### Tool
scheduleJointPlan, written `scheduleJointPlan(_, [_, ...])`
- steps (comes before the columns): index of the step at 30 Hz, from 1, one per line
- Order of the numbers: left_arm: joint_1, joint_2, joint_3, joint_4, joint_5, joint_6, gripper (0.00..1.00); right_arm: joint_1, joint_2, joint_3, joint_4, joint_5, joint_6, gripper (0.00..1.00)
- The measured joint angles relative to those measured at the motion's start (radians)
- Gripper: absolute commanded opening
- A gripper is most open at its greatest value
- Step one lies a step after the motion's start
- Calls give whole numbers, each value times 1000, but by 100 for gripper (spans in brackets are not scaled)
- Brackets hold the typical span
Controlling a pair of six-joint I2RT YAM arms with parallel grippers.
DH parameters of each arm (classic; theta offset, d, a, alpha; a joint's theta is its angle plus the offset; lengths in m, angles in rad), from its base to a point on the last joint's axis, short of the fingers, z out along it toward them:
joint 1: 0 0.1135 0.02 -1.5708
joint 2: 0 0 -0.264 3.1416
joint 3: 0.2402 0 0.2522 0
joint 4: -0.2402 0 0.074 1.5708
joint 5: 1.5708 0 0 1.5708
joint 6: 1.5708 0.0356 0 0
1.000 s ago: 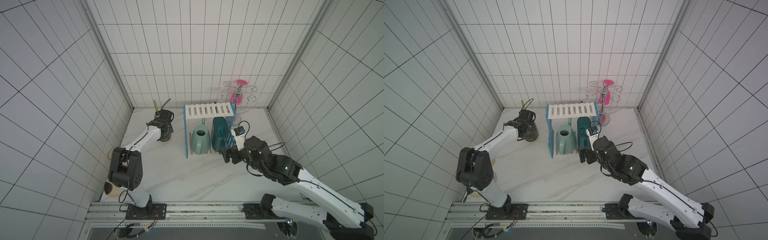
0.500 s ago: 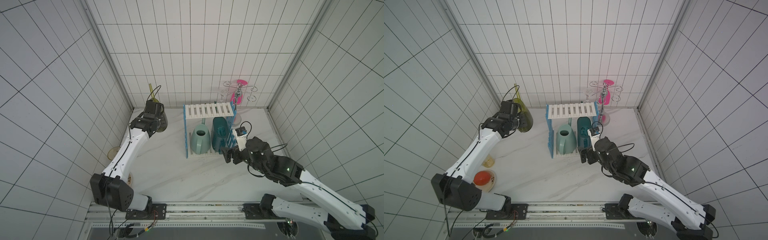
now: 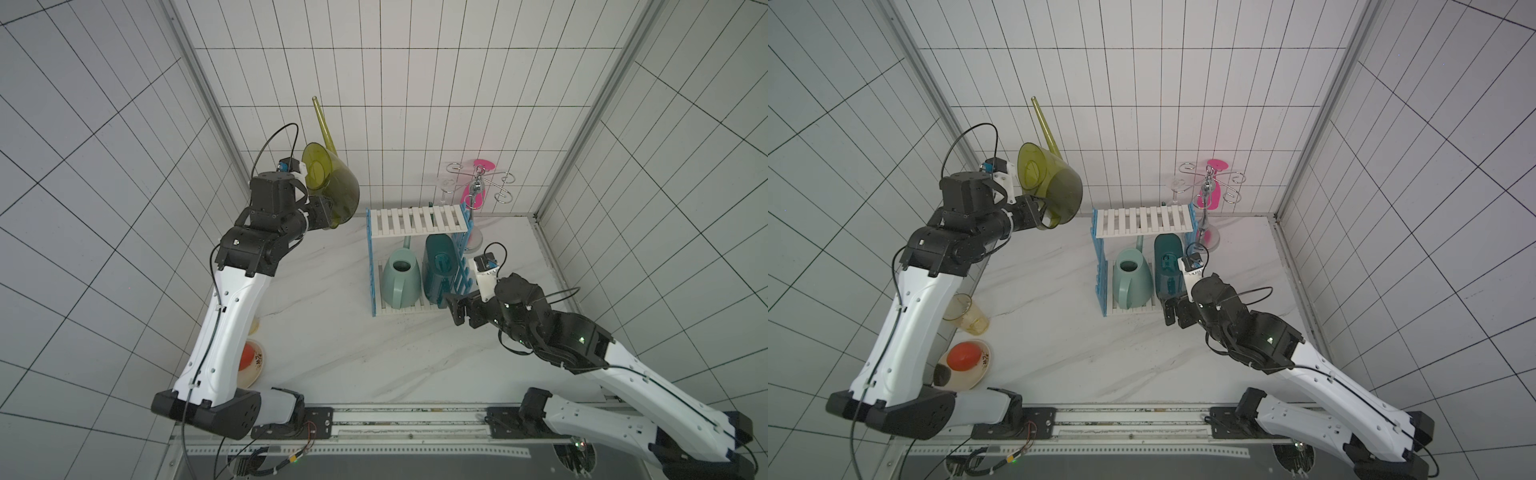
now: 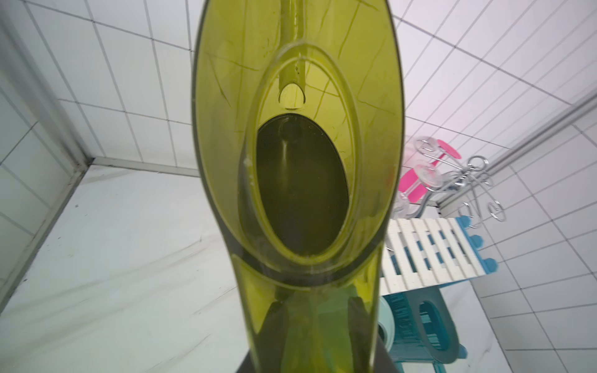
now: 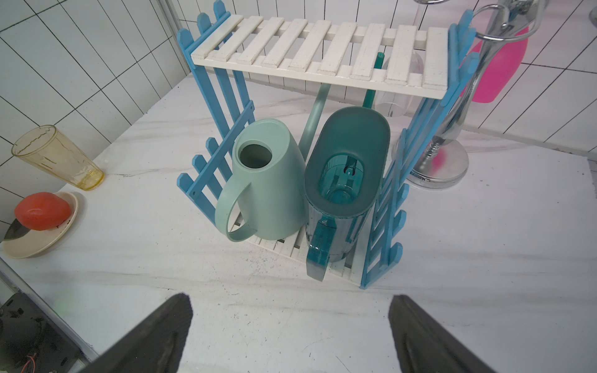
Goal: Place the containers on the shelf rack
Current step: 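Pick up a container from the center of the board.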
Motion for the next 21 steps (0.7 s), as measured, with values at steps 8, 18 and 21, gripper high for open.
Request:
scheduleJointPlan(8, [-209, 66, 167, -9, -8, 25, 0, 0, -47, -7, -19, 24, 15, 99])
scheduleJointPlan(18, [-376, 260, 259, -116, -194, 99, 0, 0, -47, -7, -37, 27, 23, 99])
scheduleJointPlan(21, [-402, 308, 280, -155, -253, 116, 0, 0, -47, -14, -35, 27, 26, 99])
